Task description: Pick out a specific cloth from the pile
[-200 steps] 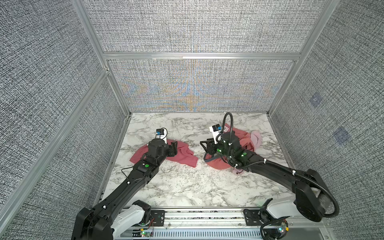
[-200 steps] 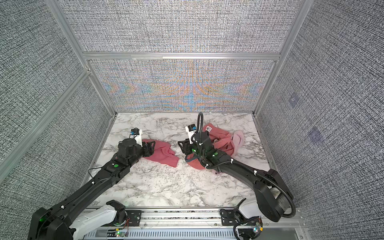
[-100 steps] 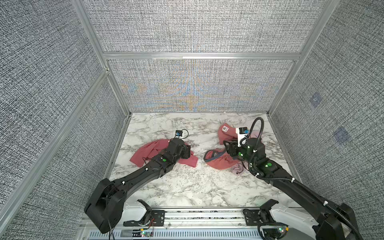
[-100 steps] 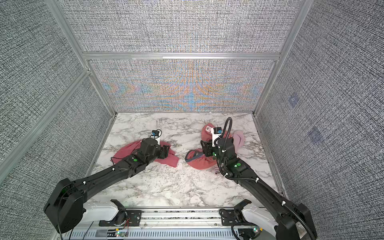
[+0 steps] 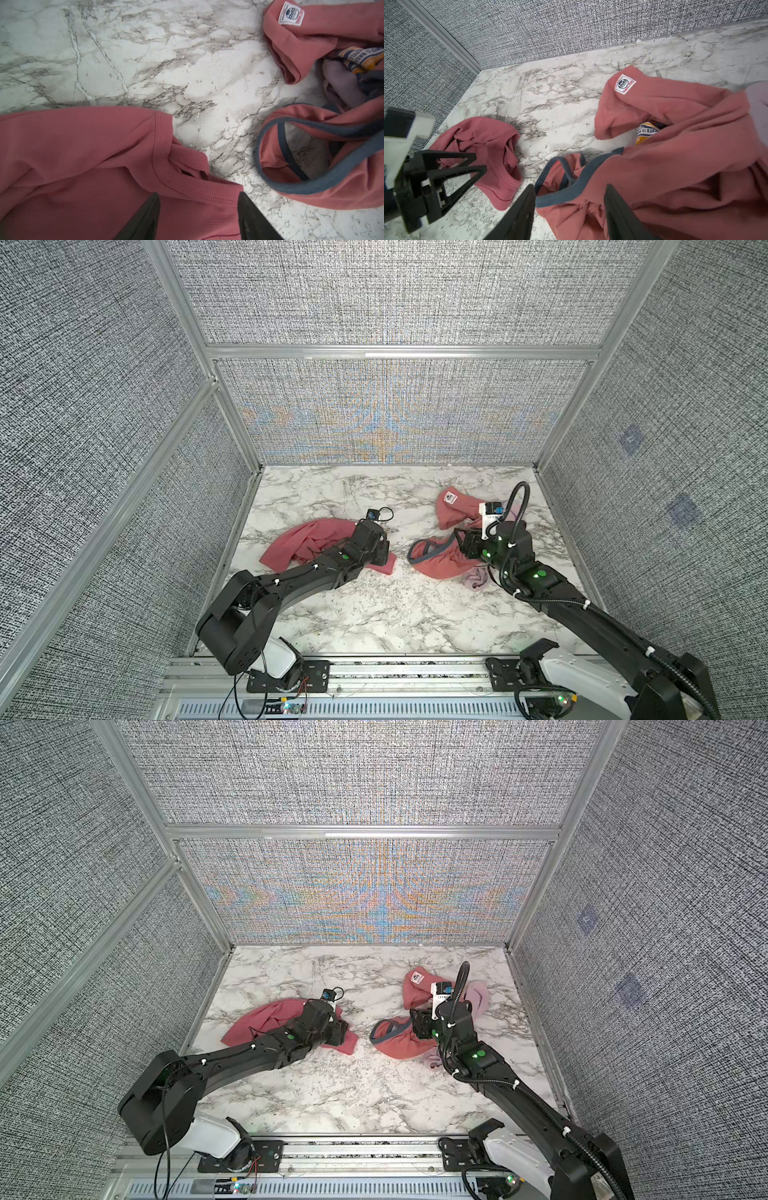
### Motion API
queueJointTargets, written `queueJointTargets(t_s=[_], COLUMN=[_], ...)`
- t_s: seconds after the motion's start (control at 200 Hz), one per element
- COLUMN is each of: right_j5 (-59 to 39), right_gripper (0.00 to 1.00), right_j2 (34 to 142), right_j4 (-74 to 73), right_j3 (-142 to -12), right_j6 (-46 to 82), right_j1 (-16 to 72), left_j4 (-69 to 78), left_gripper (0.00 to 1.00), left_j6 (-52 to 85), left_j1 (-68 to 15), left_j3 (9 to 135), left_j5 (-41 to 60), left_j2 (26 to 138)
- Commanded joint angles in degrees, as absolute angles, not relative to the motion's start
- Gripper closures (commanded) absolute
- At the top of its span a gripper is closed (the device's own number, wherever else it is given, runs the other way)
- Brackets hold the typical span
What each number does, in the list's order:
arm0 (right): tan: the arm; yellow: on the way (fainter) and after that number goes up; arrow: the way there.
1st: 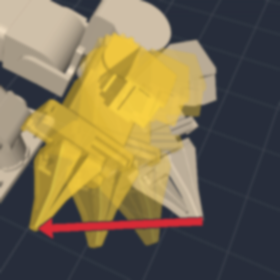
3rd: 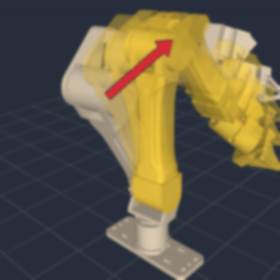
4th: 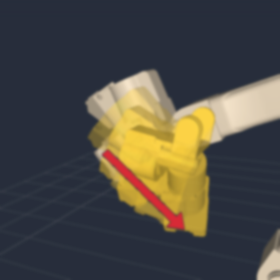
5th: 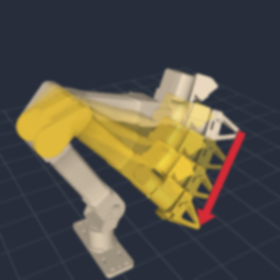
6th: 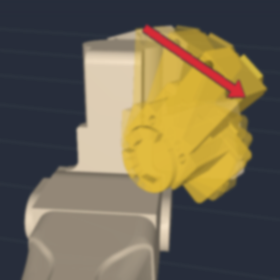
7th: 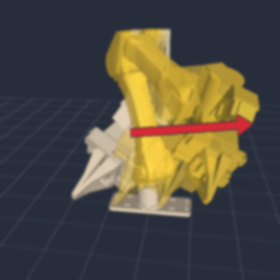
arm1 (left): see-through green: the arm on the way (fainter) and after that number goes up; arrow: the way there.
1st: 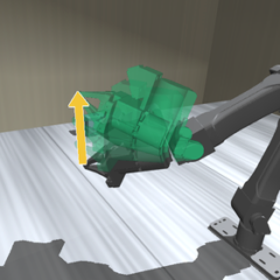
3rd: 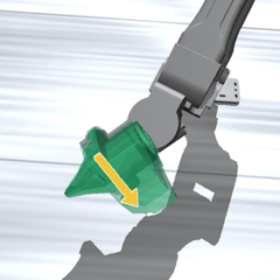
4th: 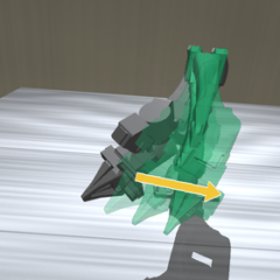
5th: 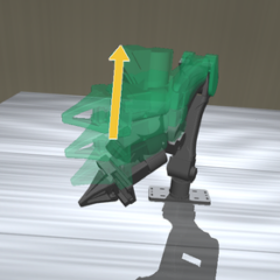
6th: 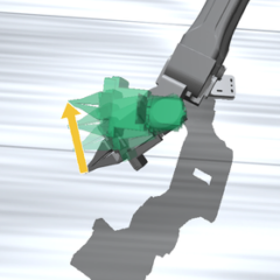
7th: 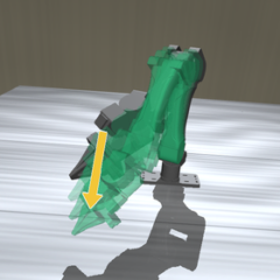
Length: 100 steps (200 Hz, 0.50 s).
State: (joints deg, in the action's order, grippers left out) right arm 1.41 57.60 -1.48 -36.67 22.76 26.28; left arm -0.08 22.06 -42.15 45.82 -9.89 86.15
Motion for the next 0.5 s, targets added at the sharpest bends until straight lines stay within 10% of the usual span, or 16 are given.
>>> queueJointTargets(t_s=[0.0,0.496], right_j5=[1.99,1.22], right_gripper=[0.45,0.45], right_j2=[57.65,58.03], right_j4=[0.27,-2.64], right_j3=[-37.82,-36.78], right_j6=[22.25,23.03], right_j1=[26.02,25.93], left_j4=[-1.29,-1.76], left_gripper=[0.40,0.41], left_j6=[22.41,22.59], left_j1=[-42.92,-46.01], left_j3=[46.13,45.68], left_j5=[-8.00,-8.00], left_j2=[86.75,89.78])
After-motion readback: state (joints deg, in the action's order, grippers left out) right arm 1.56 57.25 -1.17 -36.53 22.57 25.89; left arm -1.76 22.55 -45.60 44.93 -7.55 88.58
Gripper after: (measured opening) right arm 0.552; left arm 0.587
